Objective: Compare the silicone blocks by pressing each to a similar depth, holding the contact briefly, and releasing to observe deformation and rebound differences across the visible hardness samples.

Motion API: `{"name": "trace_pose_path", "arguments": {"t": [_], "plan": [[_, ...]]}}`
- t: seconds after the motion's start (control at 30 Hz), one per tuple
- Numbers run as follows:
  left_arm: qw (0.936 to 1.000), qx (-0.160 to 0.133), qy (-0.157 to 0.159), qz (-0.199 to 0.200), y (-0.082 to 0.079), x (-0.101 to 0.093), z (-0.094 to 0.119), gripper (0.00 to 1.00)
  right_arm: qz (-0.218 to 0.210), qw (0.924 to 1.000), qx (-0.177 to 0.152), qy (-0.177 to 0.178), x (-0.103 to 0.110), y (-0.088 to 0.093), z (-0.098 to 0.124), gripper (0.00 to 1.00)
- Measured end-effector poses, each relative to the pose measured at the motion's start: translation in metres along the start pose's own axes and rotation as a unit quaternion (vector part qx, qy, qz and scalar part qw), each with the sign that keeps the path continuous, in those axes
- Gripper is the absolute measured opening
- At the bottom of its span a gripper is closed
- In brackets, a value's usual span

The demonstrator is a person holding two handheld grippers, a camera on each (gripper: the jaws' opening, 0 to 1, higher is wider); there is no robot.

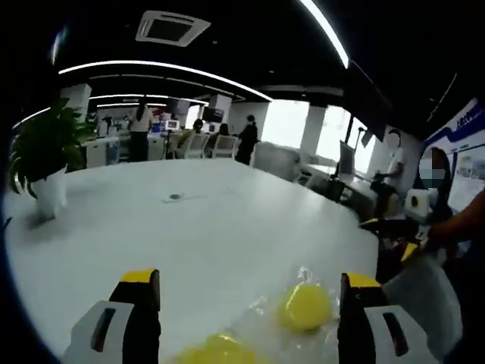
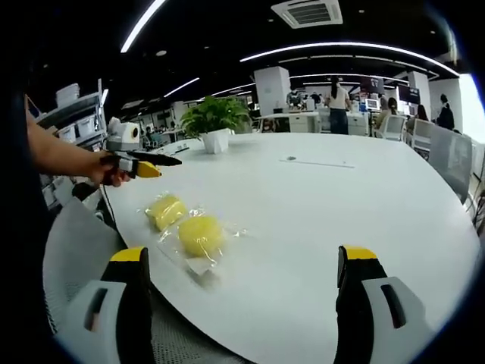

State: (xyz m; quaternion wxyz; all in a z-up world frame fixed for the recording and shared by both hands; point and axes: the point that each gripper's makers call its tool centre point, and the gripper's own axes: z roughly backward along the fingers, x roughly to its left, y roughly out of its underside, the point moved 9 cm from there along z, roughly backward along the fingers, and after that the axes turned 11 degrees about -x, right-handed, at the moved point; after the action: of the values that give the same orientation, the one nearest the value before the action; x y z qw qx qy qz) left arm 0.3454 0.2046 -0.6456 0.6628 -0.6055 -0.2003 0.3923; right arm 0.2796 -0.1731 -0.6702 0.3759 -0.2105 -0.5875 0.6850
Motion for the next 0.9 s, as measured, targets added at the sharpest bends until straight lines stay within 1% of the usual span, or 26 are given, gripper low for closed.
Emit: {"name": "trace_pose_path", "arguments": {"t": [0.07,0.17,0.23,0.3,0.37,0.4,0.47,0.5,0.57,0.63,0.67,0.73,0.77,0.83,0.9], "plan": [[0.9999,-0.009,-0.010,-0.005,-0.001,0.006,0.017,1.00,-0.003,1.0000,0.003,0.004,0.001,0.003,0.000,0.97],[0.9997,-0.008,-0.021,-0.007,0.000,0.010,0.041,1.00,-0.003,0.9999,0.009,0.004,0.006,0.005,-0.001,0.97],[0.9994,-0.002,-0.032,-0.013,0.004,0.013,0.057,1.00,0.001,0.9999,0.010,0.003,0.008,0.005,-0.001,0.97],[0.9989,0.012,-0.035,-0.029,0.012,0.013,0.070,1.00,0.001,0.9999,0.012,0.004,0.008,0.006,-0.002,0.97],[0.9985,0.020,-0.038,-0.032,0.020,0.014,0.082,1.00,0.002,0.9999,0.014,0.003,0.010,0.006,-0.003,0.97],[0.9986,0.020,-0.039,-0.031,0.022,0.015,0.087,1.00,0.005,0.9998,0.017,0.003,0.011,0.006,-0.003,0.97],[0.9991,0.003,-0.043,-0.004,0.024,0.017,0.097,1.00,0.014,0.9997,0.021,0.002,0.011,0.006,-0.003,0.97],[0.9989,0.004,-0.046,-0.005,0.026,0.020,0.103,1.00,0.015,0.9997,0.019,0.001,0.012,0.005,-0.002,0.97],[0.9979,0.012,-0.062,-0.011,0.029,0.027,0.112,1.00,0.012,0.9998,0.018,0.001,0.011,0.005,-0.002,0.97],[0.9974,0.015,-0.070,-0.003,0.027,0.030,0.122,1.00,0.012,0.9997,0.019,0.005,0.011,0.005,0.000,0.97],[0.9972,0.013,-0.073,-0.002,0.025,0.031,0.127,1.00,0.012,0.9998,0.013,0.011,0.012,0.004,0.001,0.97],[0.9967,0.000,-0.081,-0.004,0.019,0.033,0.140,1.00,0.012,0.9998,0.002,0.015,0.013,0.002,0.003,0.97],[0.9965,-0.002,-0.084,-0.006,0.017,0.034,0.145,1.00,0.016,0.9997,0.003,0.016,0.015,0.003,0.005,0.97],[0.9961,0.001,-0.087,-0.010,0.018,0.038,0.153,1.00,0.009,0.9997,0.011,0.021,0.015,0.004,0.005,0.97],[0.9960,0.000,-0.090,-0.006,0.020,0.041,0.156,1.00,0.008,0.9996,0.009,0.024,0.015,0.002,0.006,0.97]]}}
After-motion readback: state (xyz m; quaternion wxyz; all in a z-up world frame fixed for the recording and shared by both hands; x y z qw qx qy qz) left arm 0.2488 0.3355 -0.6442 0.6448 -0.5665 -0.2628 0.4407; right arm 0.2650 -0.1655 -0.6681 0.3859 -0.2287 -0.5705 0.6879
